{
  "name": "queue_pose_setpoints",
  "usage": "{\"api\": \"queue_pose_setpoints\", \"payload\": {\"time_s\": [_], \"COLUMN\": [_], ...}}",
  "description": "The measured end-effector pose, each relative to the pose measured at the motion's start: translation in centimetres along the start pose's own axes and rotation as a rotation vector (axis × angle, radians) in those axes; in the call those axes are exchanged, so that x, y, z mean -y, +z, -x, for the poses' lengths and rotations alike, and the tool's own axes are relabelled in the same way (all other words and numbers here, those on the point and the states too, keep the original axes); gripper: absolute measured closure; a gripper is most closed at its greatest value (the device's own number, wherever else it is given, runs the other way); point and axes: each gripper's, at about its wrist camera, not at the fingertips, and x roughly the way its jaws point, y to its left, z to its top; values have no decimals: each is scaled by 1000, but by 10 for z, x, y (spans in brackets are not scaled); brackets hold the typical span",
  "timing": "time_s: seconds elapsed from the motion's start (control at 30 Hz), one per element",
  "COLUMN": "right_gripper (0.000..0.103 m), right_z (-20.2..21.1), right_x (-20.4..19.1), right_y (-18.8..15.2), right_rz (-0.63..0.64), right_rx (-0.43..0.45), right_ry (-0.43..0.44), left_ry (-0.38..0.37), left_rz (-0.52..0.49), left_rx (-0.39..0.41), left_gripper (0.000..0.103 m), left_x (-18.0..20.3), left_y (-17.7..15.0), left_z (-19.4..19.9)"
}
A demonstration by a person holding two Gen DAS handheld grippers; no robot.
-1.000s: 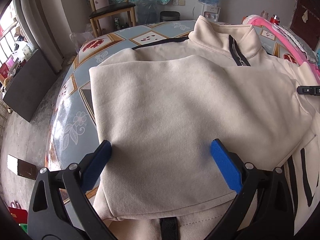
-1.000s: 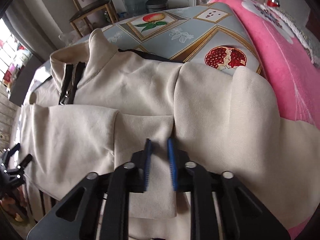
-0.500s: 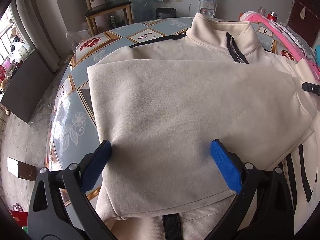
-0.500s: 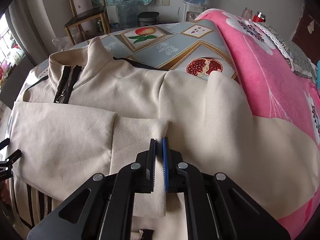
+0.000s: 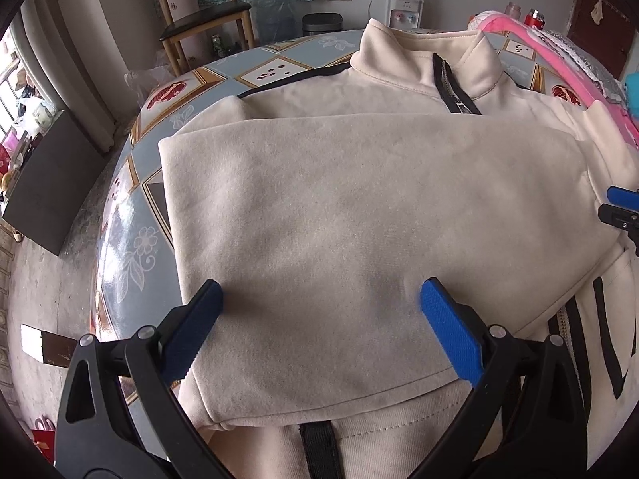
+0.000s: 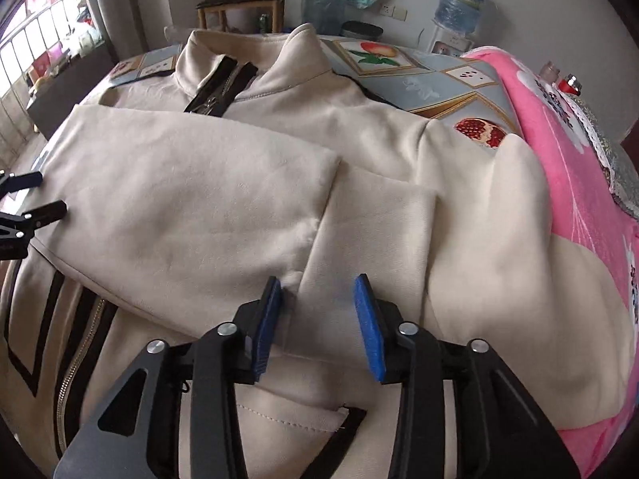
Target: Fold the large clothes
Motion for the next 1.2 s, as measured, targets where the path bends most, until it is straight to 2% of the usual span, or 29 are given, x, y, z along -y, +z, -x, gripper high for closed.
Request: {"api": "queue_pose_setpoints", "payload": {"time_s": [0.1, 0.17, 0.23, 0.37, 0.43, 0.53, 0.63, 0.7, 0.83, 0.9, 0.93, 0.97, 1.07, 1.2], "right_gripper": [52, 47, 45, 45, 45, 45, 45, 46, 55, 75, 79, 92, 95, 95], "right_z": [34, 56, 76, 104, 111, 116, 105, 96, 78, 77, 78, 81, 109, 162], "right_x": [47, 93, 149, 268, 311, 351, 376, 392, 408, 410, 410, 410, 403, 376], "right_y": [-7, -19, -36, -104, -145, -201, -234, -245, -238, -228, -223, -217, -197, -153], "right_rz": [-156, -287, -446, -857, -1034, -1237, -1358, -1406, -1415, -1380, -1364, -1348, -1282, -1149], "right_rx": [64, 107, 136, 199, 233, 273, 288, 303, 338, 321, 310, 307, 352, 463], "right_ry": [40, 31, 3, -9, -16, -31, 8, 30, 57, 20, 3, -5, -30, 0], "left_ry": [-7, -1, -2, -4, -4, -4, 0, -2, 2, 0, -2, -3, -7, -16], "left_rz": [-11, -12, -11, -14, -13, -8, -2, -7, -5, -5, -6, -8, -12, -24], "left_rx": [14, 18, 4, -13, -14, -4, -3, 3, 29, 27, 26, 22, 9, 10], "left_gripper": [6, 6, 6, 6, 6, 6, 6, 6, 6, 6, 6, 6, 6, 6], "left_x": [-1, 1, 0, 0, 0, 0, 0, 0, 1, 1, 1, 1, 0, 0], "left_y": [-2, -3, -1, 2, 2, 1, 0, -1, -4, -3, -3, -3, -1, 0], "left_z": [0, 0, 0, -1, -1, 0, 0, 0, 1, 1, 1, 1, 0, 0]}}
